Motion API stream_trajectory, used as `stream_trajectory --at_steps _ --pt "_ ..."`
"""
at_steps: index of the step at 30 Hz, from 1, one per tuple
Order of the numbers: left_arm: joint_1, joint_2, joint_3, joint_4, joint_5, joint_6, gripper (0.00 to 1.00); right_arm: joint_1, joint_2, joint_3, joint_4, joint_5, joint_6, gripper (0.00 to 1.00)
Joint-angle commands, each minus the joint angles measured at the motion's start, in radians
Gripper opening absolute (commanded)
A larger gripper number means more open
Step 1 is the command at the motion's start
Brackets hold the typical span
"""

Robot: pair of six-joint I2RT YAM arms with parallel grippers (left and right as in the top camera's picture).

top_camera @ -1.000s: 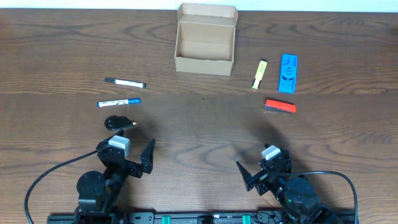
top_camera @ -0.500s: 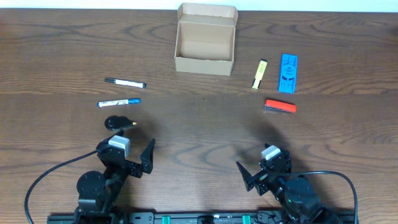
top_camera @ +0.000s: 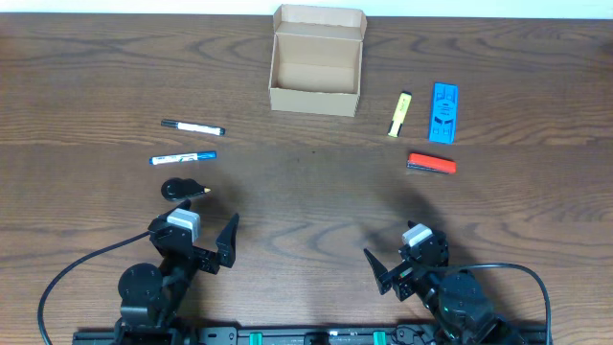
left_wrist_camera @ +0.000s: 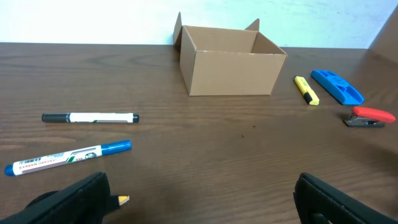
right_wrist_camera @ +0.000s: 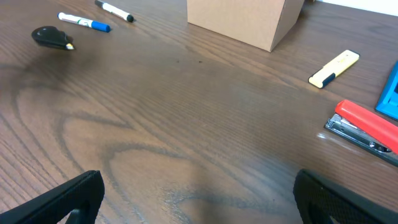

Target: Pack container

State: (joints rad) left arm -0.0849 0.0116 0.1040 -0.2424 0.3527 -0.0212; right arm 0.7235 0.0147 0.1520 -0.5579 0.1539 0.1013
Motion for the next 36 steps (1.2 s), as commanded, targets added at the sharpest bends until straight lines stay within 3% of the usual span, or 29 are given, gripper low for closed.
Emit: stream_trajectory --at_steps 1,5,10,14,19,24,30,36 --pt "0.006 -0.007 -0.024 -0.006 0.003 0.015 0.95 0.009 -0.009 -0.003 0.001 0.006 -0.01 0.99" --pt "0.006 -0.007 -0.024 -0.006 0.003 0.015 0.95 0.009 -0.009 -0.003 0.014 0.007 0.033 0.99" --pt "0.006 -0.007 -0.024 -0.006 0.003 0.015 0.95 0.009 -0.009 -0.003 0.012 -0.012 0.419 0.99" --pt "0.006 -0.007 -0.024 -0.006 0.003 0.015 0.95 0.009 -0.009 -0.004 0.039 0.063 0.563 0.99" --pt "0.006 -0.007 -0.024 -0.006 0.003 0.015 0.95 -0.002 0.029 -0.003 0.131 0.031 0.486 0.99" --pt "0.006 -0.007 -0.024 -0.006 0.003 0.015 0.95 -0.041 0.207 0.039 0.236 -0.031 0.433 0.99" --pt "0.006 -0.007 -0.024 -0.006 0.003 0.015 0.95 -0.131 0.547 0.233 0.322 -0.032 0.298 0.99" --pt "0.006 -0.007 -0.024 -0.006 0.003 0.015 0.95 -0.248 0.952 0.537 0.319 -0.089 0.187 0.99"
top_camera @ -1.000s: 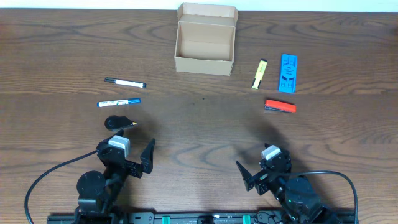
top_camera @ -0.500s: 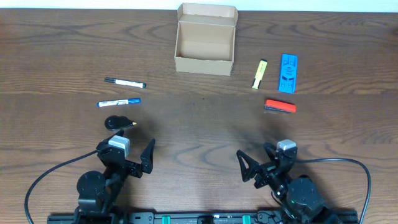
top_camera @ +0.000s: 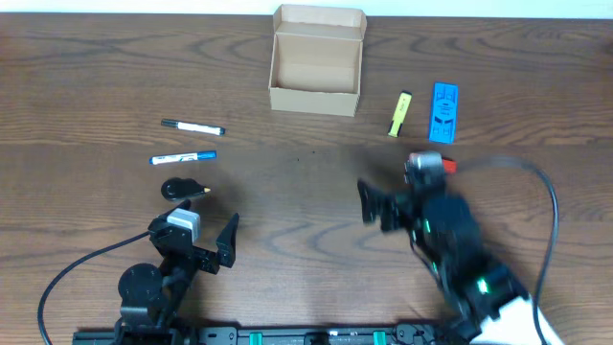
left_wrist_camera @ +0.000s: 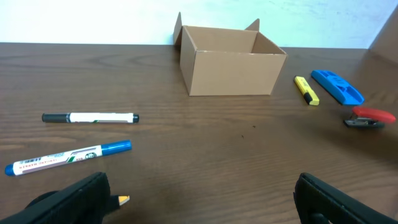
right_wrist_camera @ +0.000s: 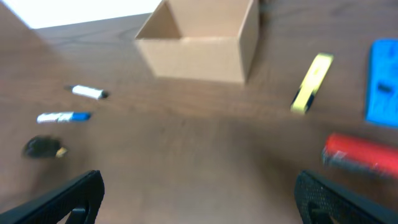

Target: Pack container

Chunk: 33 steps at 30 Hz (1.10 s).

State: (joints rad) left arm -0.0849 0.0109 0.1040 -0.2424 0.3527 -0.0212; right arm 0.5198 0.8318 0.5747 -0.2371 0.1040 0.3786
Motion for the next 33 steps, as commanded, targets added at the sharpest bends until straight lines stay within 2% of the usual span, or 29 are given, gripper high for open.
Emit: stream_trajectory --at_steps 1,12,21,26,31,33 --pt "0.006 -0.006 -0.024 -0.006 0.003 0.015 0.96 -0.058 0.193 0.162 -0.002 -0.047 -0.101 0.99" --pt "0.006 -0.006 -0.024 -0.006 0.003 0.015 0.96 -0.149 0.798 0.748 -0.08 -0.05 -0.106 0.98" --pt "0.006 -0.006 -0.024 -0.006 0.003 0.015 0.95 -0.194 1.189 1.22 -0.35 -0.048 -0.015 0.97" --pt "0.006 -0.006 -0.024 -0.006 0.003 0.015 0.95 -0.225 1.333 1.341 -0.402 -0.055 0.049 0.95" --pt "0.006 -0.006 -0.024 -0.006 0.003 0.015 0.95 -0.233 1.424 1.353 -0.403 -0.059 0.069 0.91" --pt "0.006 -0.006 -0.024 -0.006 0.003 0.015 0.95 -0.233 1.445 1.353 -0.408 -0.06 0.069 0.83"
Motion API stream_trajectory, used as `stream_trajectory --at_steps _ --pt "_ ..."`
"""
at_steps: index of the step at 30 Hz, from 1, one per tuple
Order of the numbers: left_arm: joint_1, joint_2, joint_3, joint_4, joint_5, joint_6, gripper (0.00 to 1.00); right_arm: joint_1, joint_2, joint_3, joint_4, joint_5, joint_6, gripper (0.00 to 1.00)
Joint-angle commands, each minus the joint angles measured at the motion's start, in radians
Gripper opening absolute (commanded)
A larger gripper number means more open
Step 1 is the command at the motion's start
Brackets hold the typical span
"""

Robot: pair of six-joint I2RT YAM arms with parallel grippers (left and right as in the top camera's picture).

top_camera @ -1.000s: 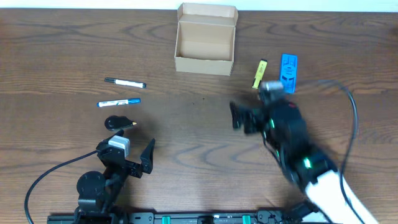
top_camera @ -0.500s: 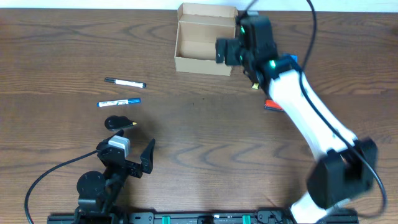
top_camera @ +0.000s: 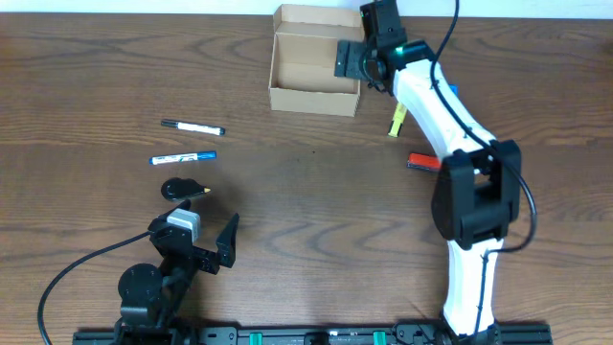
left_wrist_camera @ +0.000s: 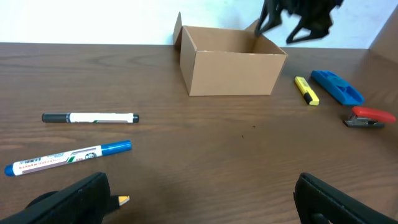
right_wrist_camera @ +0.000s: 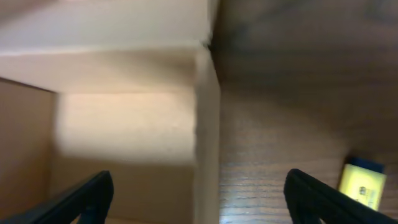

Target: Pack container

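Note:
An open cardboard box (top_camera: 313, 99) stands at the back of the table with nothing showing inside. My right gripper (top_camera: 361, 61) hangs open over the box's right wall (right_wrist_camera: 206, 130), one finger above the inside and one above the table. It holds nothing. A yellow highlighter (left_wrist_camera: 306, 89), a blue flat item (left_wrist_camera: 336, 86) and a red stapler (top_camera: 427, 163) lie right of the box. On the left lie a black marker (top_camera: 192, 126), a blue marker (top_camera: 182, 157) and a black piece with a yellow tip (top_camera: 182, 190). My left gripper (left_wrist_camera: 199, 208) rests open and empty at the near edge.
The right arm stretches from the near edge across the right half of the table, above the stapler and highlighter. The box's lid flap stands up at its far side. The highlighter's end (right_wrist_camera: 364, 177) shows just right of the box wall.
My right gripper was over mid-table near the red stapler; it is now far back, over the box's right wall. It stays open and empty. The left arm and all items are unmoved.
Both grippers first rested open at the near edge. Then the right one was lifted over the table beside the stapler, still empty. Now it hangs over the box's right wall. No item has changed place.

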State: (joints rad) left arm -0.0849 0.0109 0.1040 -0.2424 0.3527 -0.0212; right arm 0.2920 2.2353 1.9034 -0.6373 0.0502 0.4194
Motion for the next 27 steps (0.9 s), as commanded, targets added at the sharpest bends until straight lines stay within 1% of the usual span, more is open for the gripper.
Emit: stream_trajectory --at_steps 1,4,5,6,7,12,17,22,25,27 --pt "0.006 -0.006 -0.024 -0.006 0.003 0.015 0.95 -0.005 0.051 0.024 -0.011 -0.006 0.028 0.65" --pt "0.006 -0.006 -0.024 -0.006 0.003 0.015 0.95 -0.005 0.058 0.024 -0.027 -0.006 0.029 0.29" --pt "0.006 -0.006 -0.024 -0.006 0.003 0.015 0.95 -0.005 0.058 0.025 -0.029 -0.006 0.028 0.14" --pt "0.006 -0.006 -0.024 -0.006 0.003 0.015 0.95 -0.005 0.053 0.029 -0.037 -0.006 0.028 0.04" --pt "0.006 -0.006 -0.024 -0.006 0.003 0.015 0.95 -0.005 0.047 0.036 -0.052 -0.005 0.028 0.01" --pt "0.006 -0.006 -0.024 -0.006 0.003 0.015 0.95 0.0 -0.008 0.081 -0.162 -0.003 0.018 0.01" --pt "0.006 -0.006 -0.024 -0.006 0.003 0.015 0.95 0.028 -0.125 0.084 -0.313 0.002 -0.018 0.01" --pt "0.006 -0.006 -0.024 -0.006 0.003 0.015 0.95 0.099 -0.201 0.079 -0.505 0.109 -0.02 0.01" --pt "0.006 -0.006 -0.024 -0.006 0.003 0.015 0.95 0.158 -0.206 0.058 -0.536 0.109 -0.016 0.01" --pt "0.006 -0.006 -0.024 -0.006 0.003 0.015 0.95 0.191 -0.206 0.031 -0.537 0.128 0.015 0.01"
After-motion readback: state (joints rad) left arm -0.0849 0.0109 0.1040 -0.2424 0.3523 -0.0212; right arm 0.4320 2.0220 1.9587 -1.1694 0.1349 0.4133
